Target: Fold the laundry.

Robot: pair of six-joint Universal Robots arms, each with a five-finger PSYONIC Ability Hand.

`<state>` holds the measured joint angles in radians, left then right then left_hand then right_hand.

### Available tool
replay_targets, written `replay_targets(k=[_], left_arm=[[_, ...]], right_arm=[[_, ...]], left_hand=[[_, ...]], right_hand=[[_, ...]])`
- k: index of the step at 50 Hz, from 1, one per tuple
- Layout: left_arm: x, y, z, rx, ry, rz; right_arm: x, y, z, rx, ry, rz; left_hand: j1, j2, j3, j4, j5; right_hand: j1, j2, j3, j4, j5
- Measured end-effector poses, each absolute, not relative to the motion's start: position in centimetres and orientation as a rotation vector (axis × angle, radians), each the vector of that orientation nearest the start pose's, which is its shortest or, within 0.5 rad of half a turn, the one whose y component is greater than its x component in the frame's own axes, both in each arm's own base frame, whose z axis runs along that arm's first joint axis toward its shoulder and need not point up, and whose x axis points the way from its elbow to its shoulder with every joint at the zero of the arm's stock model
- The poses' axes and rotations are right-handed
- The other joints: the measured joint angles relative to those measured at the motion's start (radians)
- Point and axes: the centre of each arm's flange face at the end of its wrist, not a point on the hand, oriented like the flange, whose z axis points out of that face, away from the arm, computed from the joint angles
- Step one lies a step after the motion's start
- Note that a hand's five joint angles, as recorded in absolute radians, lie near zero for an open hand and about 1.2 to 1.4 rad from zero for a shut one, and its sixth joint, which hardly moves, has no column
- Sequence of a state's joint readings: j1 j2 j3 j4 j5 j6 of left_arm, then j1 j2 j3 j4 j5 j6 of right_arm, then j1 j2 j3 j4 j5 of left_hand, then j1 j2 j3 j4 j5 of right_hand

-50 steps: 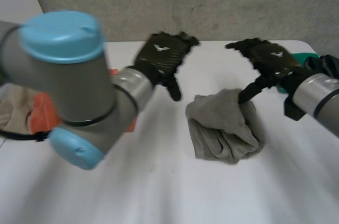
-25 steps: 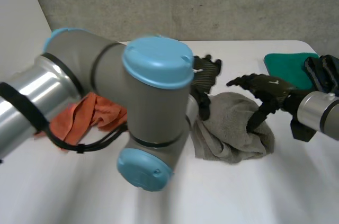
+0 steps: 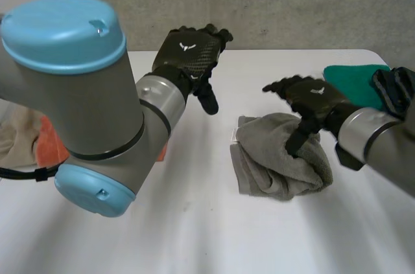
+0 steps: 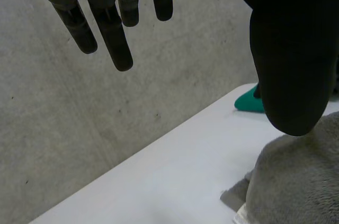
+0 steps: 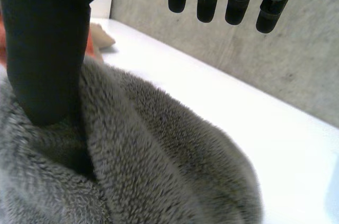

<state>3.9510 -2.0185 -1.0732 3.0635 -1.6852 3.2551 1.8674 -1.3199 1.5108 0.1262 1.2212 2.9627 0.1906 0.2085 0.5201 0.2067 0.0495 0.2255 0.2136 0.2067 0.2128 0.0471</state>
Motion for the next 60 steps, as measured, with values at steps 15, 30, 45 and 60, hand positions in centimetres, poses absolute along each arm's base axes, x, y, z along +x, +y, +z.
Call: replay_targets(k=[15,30,45,60], left_arm=[[-42.6,-18.8,28.3,1.22,2.463,-2.454],[-47.6,-17.4,20.8,1.294,2.541,-2.3],[-46.6,-18.9,14.6,1.286,2.597,-2.021],[-45.1,-20.1,12.2,1.342,2.543,-1.878]], right_arm=[[18.7,-30.0,28.0,-0.767,2.236,-1.785],[17.1,-33.4,21.3,-0.683,2.298,-1.508],[18.0,-33.9,16.3,-0.775,2.259,-1.355],[19.8,-32.7,13.9,-0.921,2.21,-1.34]], left_hand=[[0.0,0.0,0.0,0.0,0.0],[0.0,0.0,0.0,0.0,0.0],[0.0,0.0,0.0,0.0,0.0],[0.0,0.0,0.0,0.0,0.0]], right_hand=[[0.0,0.0,0.0,0.0,0.0],[0.0,0.0,0.0,0.0,0.0],[0.0,0.0,0.0,0.0,0.0],[0.0,0.0,0.0,0.0,0.0]])
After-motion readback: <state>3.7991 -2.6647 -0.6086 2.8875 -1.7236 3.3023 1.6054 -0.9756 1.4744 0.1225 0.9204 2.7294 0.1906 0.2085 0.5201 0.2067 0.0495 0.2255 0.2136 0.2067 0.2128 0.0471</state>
